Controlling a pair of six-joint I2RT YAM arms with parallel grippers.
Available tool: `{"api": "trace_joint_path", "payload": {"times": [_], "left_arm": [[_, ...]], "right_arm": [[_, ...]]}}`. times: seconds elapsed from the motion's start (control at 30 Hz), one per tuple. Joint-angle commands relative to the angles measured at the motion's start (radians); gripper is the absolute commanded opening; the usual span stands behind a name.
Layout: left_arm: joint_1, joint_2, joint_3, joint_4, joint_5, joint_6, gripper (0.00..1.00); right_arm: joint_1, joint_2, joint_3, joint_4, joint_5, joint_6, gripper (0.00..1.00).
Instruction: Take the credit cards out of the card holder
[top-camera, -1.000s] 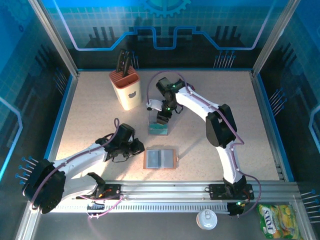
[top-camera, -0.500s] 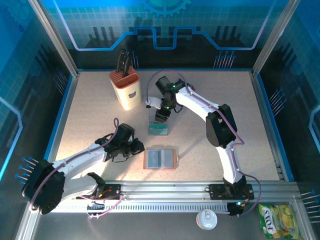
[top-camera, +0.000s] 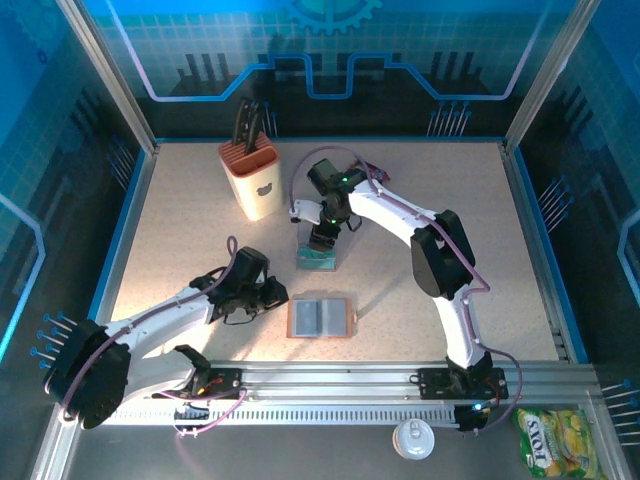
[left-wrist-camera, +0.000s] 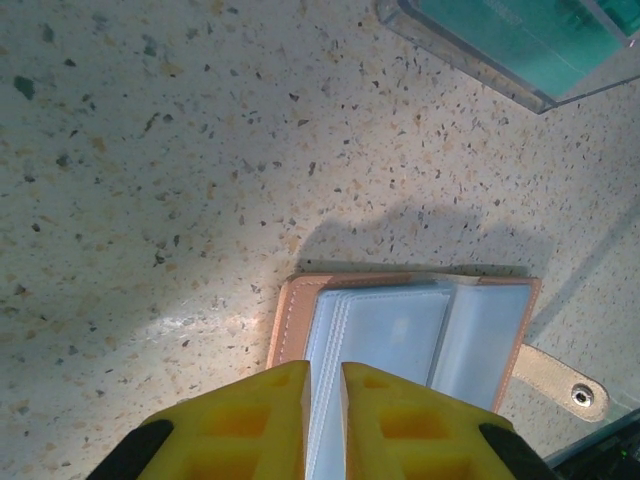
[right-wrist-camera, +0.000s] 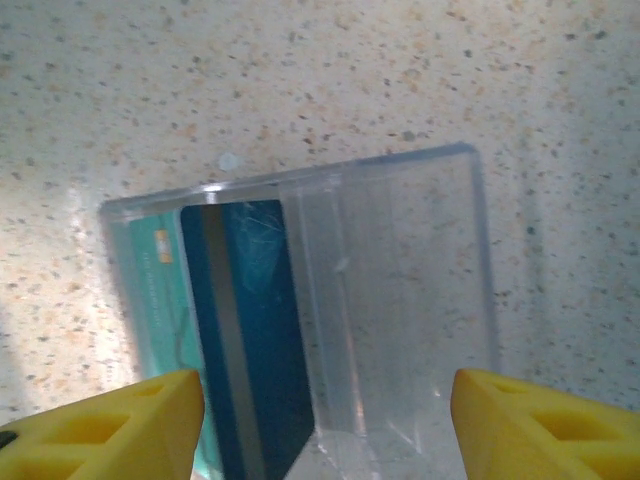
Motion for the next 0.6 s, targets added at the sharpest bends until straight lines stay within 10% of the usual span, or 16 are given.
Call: {"api": "trace_joint_path", "payload": {"times": [0.0, 0.57], "left_arm": [[0.010, -0.018, -0.015, -0.013, -0.005, -0.002, 0.17], [0.018, -0.010, -0.020, 0.006, 0.003, 0.001, 0.17]], "right_arm": [[0.008, -0.019, -0.021, 0.048, 0.079, -0.001, 0.67], [0.005, -0.151, -0.122, 0.287, 0.171, 0.031, 0.67]]}}
